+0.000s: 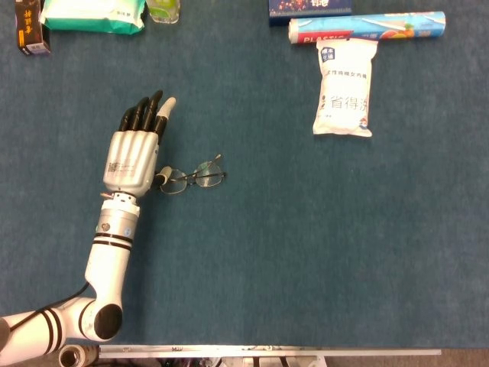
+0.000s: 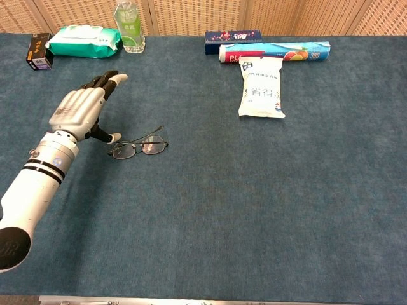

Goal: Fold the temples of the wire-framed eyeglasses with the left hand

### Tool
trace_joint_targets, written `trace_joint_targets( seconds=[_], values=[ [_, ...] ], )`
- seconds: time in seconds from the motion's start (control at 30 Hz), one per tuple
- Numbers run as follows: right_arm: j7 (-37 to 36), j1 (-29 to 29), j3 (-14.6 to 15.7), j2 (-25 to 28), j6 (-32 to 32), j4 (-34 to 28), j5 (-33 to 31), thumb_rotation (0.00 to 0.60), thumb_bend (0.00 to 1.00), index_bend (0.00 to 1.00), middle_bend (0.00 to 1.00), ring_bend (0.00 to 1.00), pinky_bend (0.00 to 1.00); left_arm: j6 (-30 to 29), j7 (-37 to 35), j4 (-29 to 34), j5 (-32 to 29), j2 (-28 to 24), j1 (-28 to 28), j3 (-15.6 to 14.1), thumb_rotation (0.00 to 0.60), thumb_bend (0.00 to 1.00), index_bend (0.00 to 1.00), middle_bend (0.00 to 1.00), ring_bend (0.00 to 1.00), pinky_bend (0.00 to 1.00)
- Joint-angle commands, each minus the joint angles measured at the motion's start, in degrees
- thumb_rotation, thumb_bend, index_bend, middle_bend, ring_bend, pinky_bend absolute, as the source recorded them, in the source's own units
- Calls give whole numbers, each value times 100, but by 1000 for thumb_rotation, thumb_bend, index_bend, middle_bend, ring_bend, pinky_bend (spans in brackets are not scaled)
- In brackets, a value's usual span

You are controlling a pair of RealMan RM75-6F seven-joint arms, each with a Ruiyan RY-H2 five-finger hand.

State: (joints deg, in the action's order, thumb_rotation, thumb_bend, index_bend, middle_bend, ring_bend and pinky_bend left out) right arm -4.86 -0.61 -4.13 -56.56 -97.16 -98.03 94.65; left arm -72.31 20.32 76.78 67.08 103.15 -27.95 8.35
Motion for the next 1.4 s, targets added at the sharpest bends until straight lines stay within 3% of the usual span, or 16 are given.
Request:
trace_joint_targets(
  seconds=[0.03,0.77,1.4],
  values=[
    [-3,-2,0,3,-3,-4,0,600,470,471,373,231,414,25,-58,-52,0,22,24,15,600,164,0,0,0,101],
    [-20,-19,-1,20,-24,-8,1,600,470,471,373,231,414,290,-541,-580,41,220,138,85,600,164,0,0,0,101],
    [-33,-56,17,44,-95,-30,64,600,470,471,373,231,414,66,-384,-21,269,30,283,28,600,164,0,0,0,101]
  ],
)
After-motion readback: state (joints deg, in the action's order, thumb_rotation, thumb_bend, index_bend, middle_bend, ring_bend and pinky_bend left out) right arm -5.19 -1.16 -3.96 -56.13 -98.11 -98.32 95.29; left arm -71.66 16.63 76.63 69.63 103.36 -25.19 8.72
